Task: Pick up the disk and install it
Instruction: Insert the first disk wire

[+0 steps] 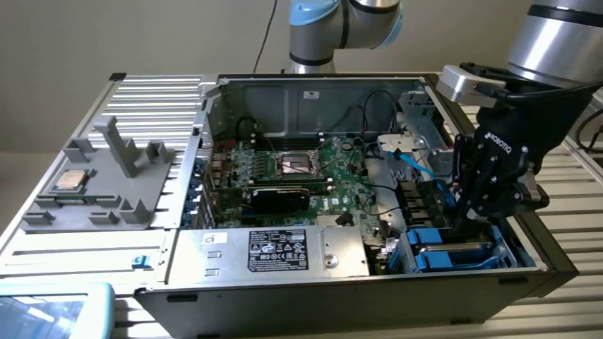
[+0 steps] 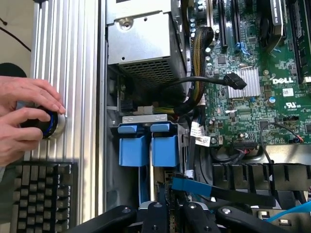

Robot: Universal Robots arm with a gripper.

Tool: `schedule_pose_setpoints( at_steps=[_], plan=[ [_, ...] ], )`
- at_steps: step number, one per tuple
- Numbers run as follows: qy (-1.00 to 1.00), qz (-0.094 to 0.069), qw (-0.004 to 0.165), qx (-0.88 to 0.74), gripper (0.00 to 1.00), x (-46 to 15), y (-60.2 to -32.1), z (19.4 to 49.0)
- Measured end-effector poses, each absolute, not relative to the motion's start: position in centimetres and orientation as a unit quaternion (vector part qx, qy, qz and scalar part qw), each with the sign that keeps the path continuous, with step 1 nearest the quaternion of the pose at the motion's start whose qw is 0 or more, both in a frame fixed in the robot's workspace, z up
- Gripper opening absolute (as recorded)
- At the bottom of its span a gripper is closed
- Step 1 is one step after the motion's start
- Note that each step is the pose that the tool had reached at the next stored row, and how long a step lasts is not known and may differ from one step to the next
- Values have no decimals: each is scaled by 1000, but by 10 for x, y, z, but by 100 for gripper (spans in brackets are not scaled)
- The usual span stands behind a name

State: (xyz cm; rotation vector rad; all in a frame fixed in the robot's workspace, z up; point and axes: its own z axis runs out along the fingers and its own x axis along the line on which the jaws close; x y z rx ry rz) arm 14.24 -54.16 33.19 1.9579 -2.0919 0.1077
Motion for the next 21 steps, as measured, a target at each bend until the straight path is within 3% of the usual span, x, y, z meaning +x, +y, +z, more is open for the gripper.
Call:
schedule_pose_setpoints(
  at_steps=[21],
  plan=[
    [-720, 40, 144, 677, 16, 145, -540, 329]
  ],
)
